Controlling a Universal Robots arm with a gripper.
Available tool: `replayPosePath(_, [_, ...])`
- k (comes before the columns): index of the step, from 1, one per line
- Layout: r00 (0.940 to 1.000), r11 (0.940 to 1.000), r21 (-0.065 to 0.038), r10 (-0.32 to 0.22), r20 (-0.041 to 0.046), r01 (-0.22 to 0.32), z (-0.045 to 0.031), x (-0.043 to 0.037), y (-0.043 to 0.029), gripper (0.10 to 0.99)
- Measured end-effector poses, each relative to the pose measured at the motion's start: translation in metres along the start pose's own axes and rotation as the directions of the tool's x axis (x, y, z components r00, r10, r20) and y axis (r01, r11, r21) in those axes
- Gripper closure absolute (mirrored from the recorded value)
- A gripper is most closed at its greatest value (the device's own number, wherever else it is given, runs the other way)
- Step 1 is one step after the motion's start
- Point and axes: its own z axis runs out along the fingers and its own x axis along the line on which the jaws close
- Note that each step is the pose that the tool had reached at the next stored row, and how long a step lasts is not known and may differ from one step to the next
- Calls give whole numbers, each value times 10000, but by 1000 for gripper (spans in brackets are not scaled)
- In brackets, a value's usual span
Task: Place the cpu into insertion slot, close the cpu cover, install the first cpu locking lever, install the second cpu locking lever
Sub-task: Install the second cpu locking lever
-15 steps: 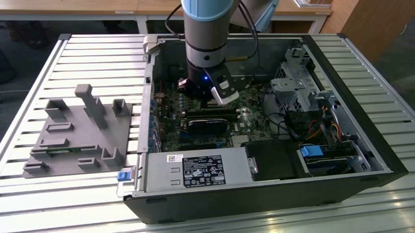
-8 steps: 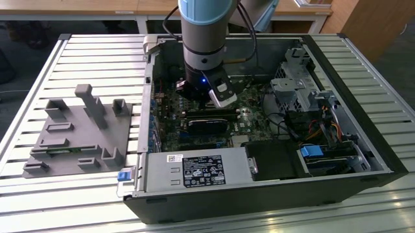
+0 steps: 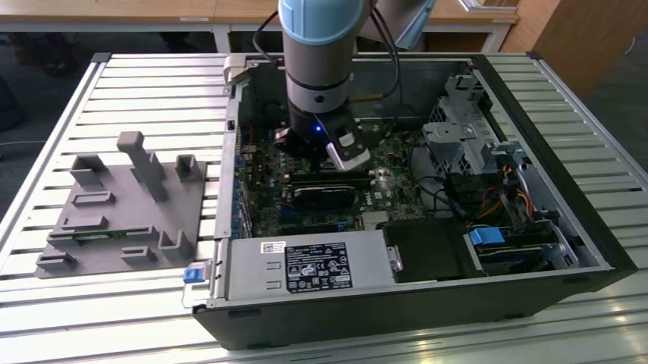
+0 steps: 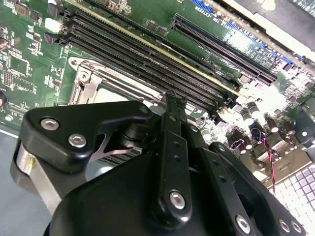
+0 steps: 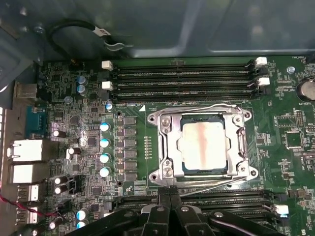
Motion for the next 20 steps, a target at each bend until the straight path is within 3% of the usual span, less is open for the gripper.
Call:
replayPosePath(5, [10000, 9996, -265, 9, -14, -9, 4, 9, -53, 980])
replayPosePath(13, [10000, 9991, -413, 14, -22, -15, 62, 11, -66, 980])
replayPosePath(20, [10000, 9973, -728, 24, -40, -27, 127, 13, -78, 980])
